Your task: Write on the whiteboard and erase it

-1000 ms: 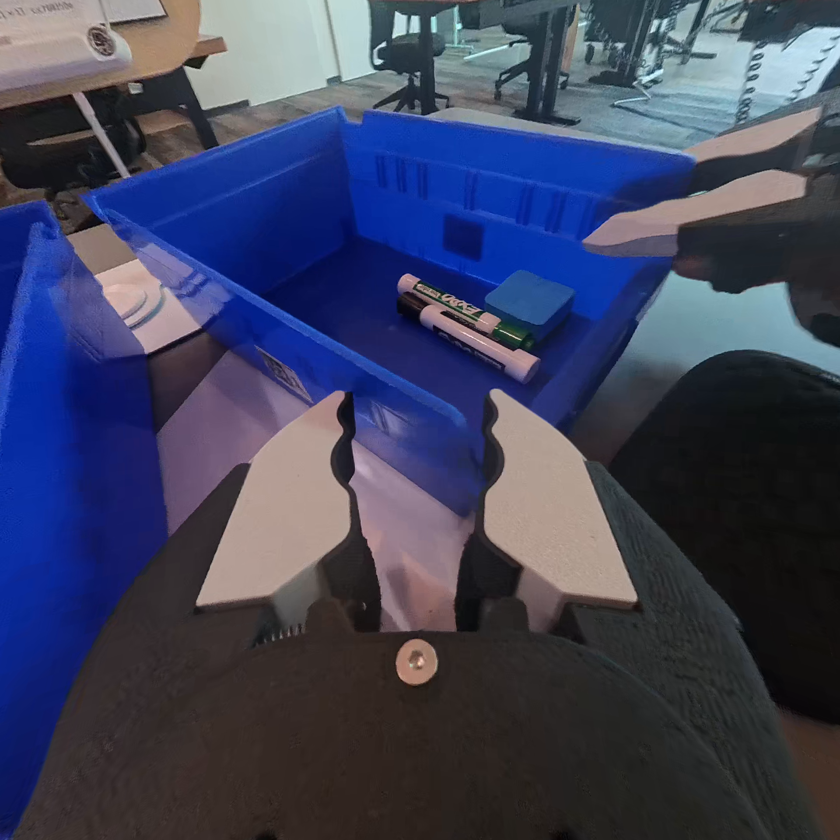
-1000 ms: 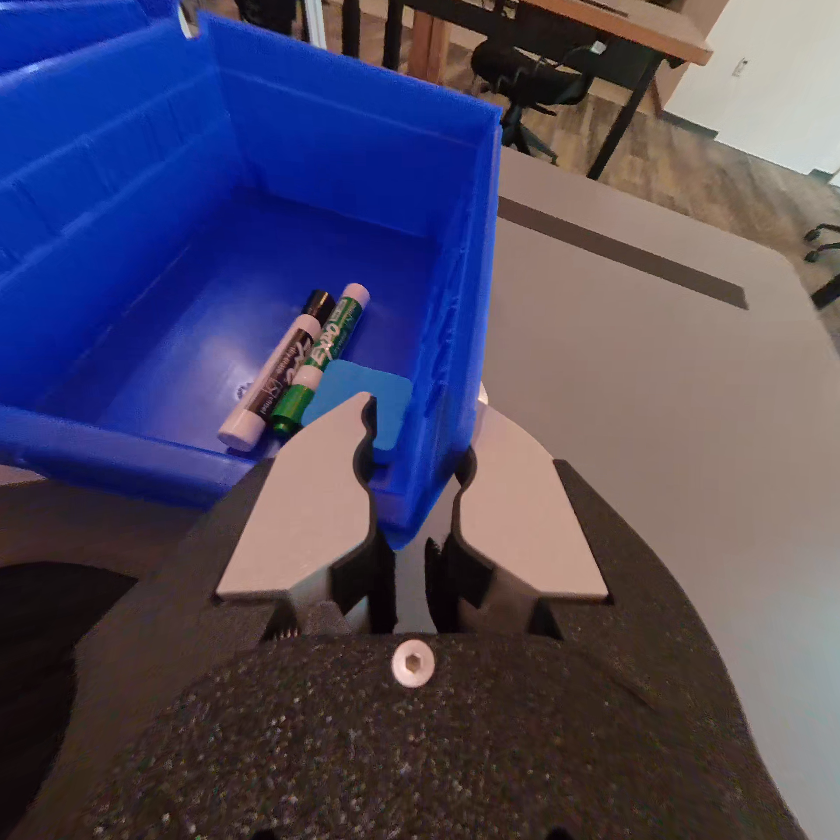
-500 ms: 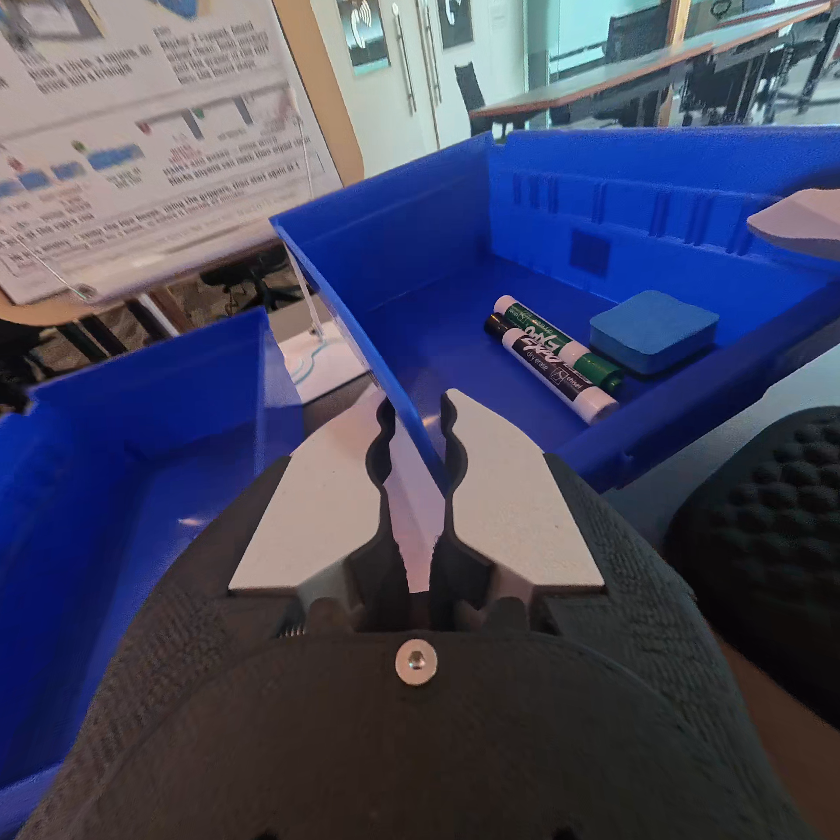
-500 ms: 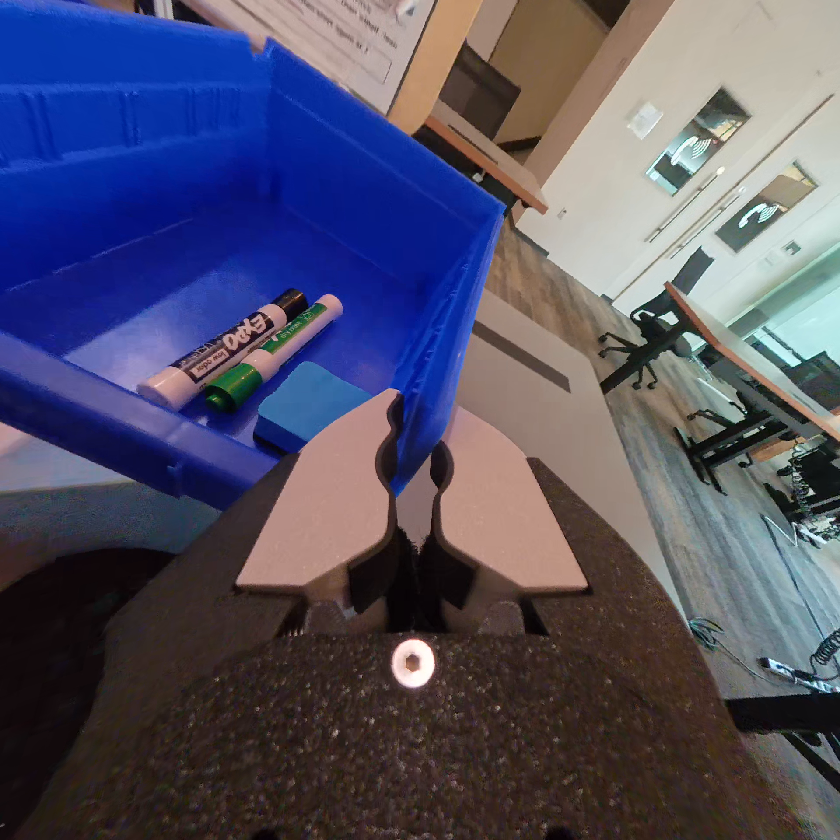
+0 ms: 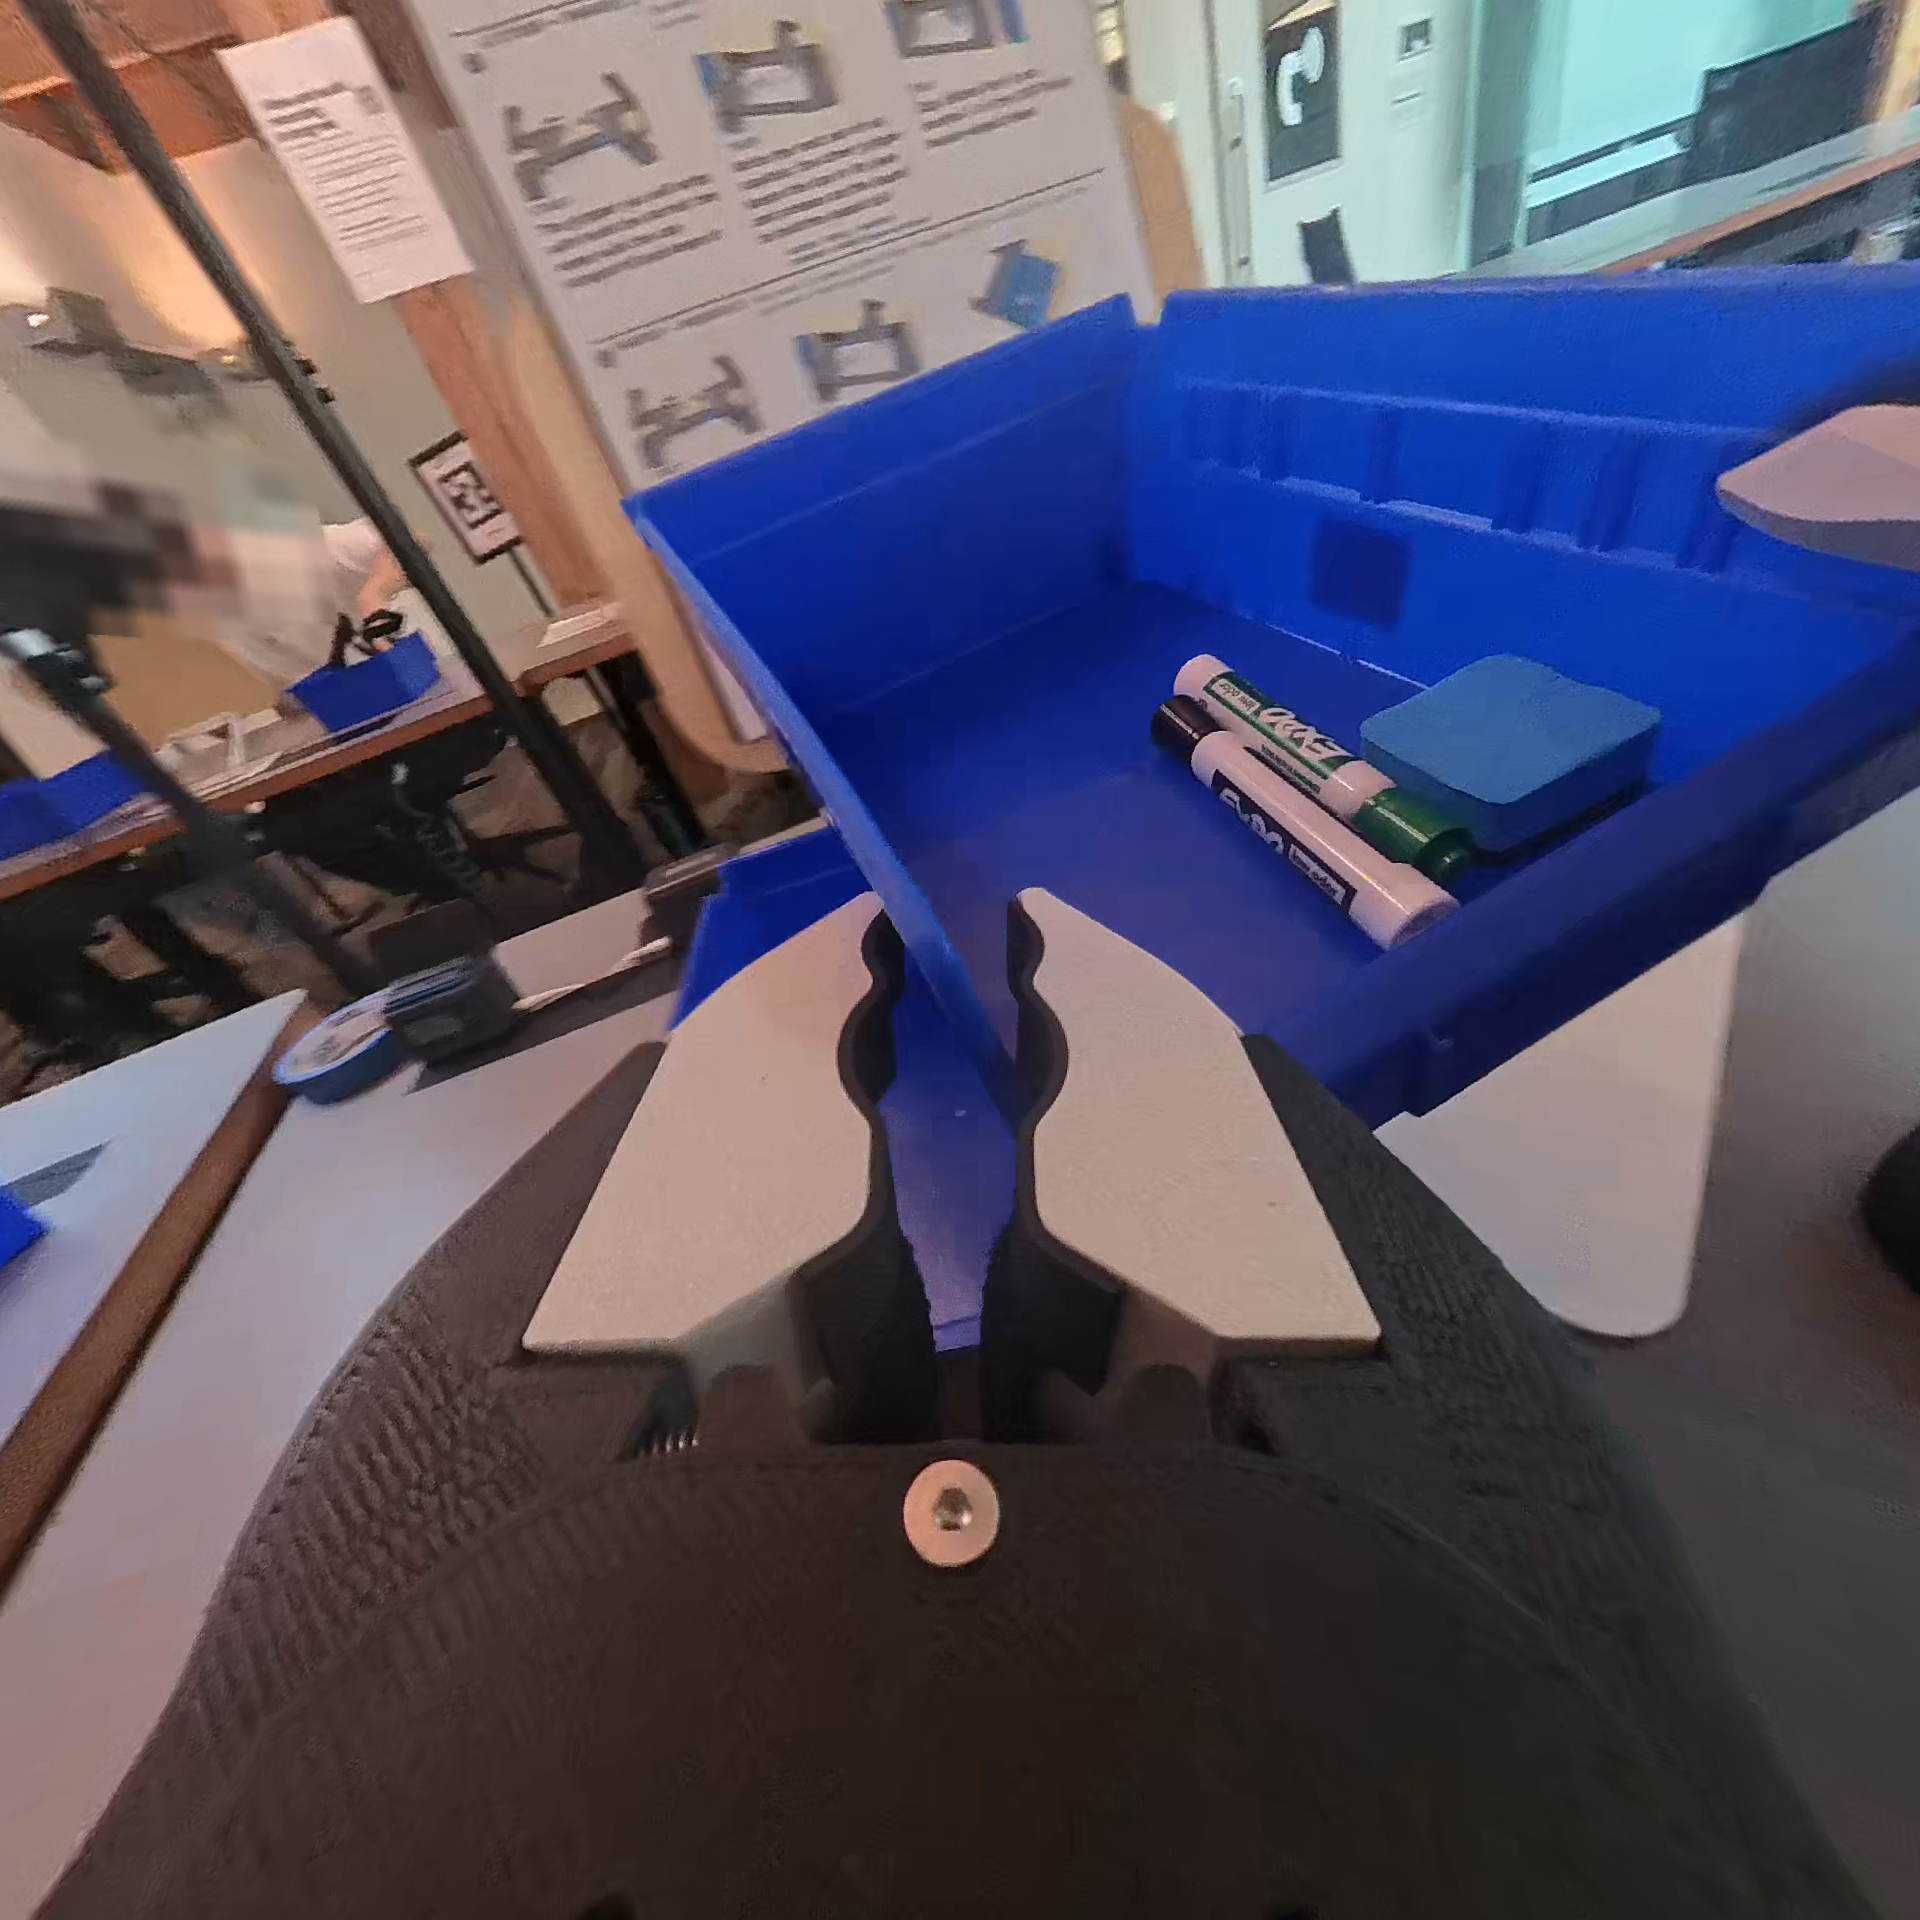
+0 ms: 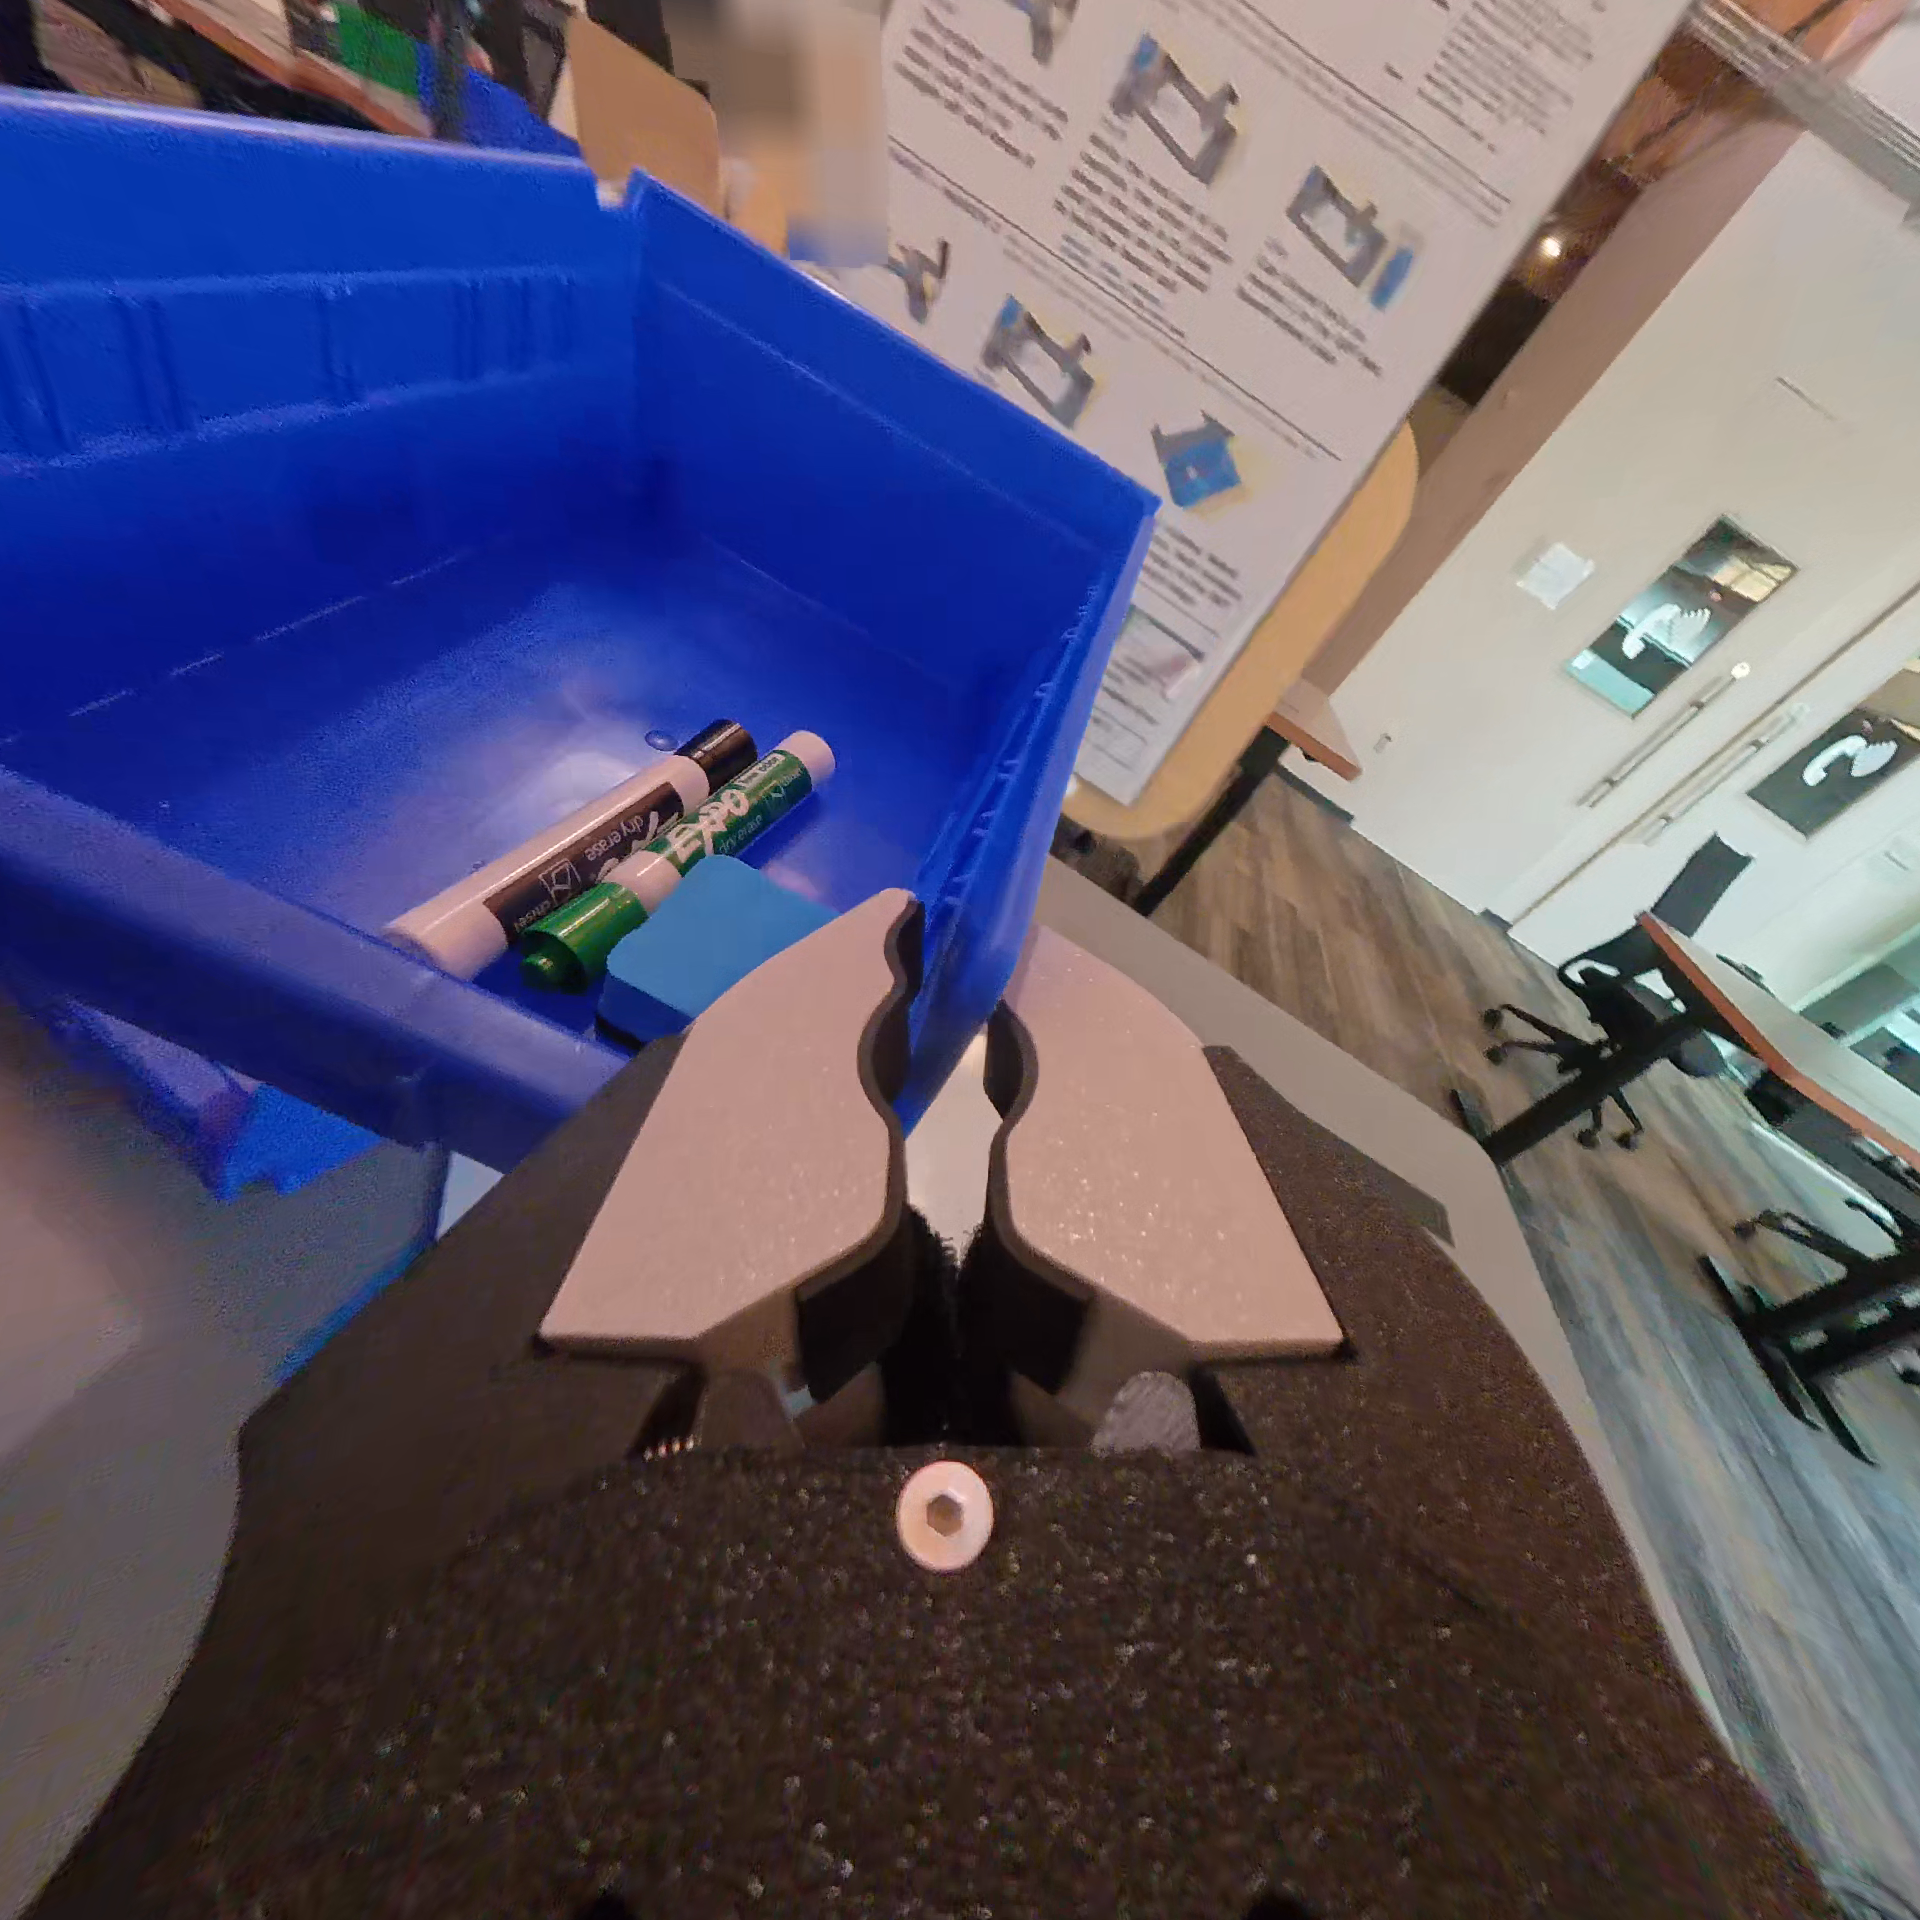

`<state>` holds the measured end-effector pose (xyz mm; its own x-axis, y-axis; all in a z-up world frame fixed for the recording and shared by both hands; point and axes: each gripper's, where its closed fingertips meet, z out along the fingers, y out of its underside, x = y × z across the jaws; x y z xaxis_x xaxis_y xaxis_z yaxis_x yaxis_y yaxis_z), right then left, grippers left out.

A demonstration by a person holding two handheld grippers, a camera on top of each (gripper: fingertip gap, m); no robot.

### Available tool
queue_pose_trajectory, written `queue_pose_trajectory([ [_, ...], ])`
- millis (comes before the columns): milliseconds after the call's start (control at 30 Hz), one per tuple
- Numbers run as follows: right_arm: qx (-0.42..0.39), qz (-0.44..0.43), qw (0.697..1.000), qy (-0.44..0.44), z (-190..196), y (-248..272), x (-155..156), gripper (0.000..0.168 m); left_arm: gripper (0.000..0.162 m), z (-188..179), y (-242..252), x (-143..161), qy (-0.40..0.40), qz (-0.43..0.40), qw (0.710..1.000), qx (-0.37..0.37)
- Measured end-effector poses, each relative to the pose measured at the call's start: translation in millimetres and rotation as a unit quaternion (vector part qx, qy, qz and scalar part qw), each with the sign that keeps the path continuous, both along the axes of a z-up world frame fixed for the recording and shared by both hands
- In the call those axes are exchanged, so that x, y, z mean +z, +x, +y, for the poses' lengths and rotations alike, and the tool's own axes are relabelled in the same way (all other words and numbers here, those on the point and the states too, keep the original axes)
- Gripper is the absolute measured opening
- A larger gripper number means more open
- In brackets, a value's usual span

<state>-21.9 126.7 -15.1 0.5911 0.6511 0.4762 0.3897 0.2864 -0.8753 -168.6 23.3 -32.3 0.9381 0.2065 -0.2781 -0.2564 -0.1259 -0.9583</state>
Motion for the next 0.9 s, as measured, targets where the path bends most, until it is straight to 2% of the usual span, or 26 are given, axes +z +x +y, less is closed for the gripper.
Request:
queue_pose_trajectory([
  [233, 0.143, 0.03, 0.989, 0.023, -74, -152, 16, 0.011, 0.018, -109, -120, 19, 0.018, 0.03, 0.989, 0.142],
  [367, 0.221, 0.067, 0.973, 0.002, -122, -229, 5, 0.01, 0.018, -175, -172, 19, 0.02, 0.034, 0.974, 0.224],
  [533, 0.272, 0.061, 0.96, -0.015, -173, -289, -31, 0.01, 0.016, -236, -215, -4, 0.011, 0.017, 0.957, 0.29],
  [667, 0.288, 0.014, 0.957, -0.026, -196, -302, -69, 0.012, 0.015, -259, -229, -39, 0.0, -0.009, 0.956, 0.293],
  [900, 0.273, -0.064, 0.959, -0.041, -187, -304, -130, 0.013, 0.014, -247, -241, -111, -0.025, -0.056, 0.958, 0.28],
])
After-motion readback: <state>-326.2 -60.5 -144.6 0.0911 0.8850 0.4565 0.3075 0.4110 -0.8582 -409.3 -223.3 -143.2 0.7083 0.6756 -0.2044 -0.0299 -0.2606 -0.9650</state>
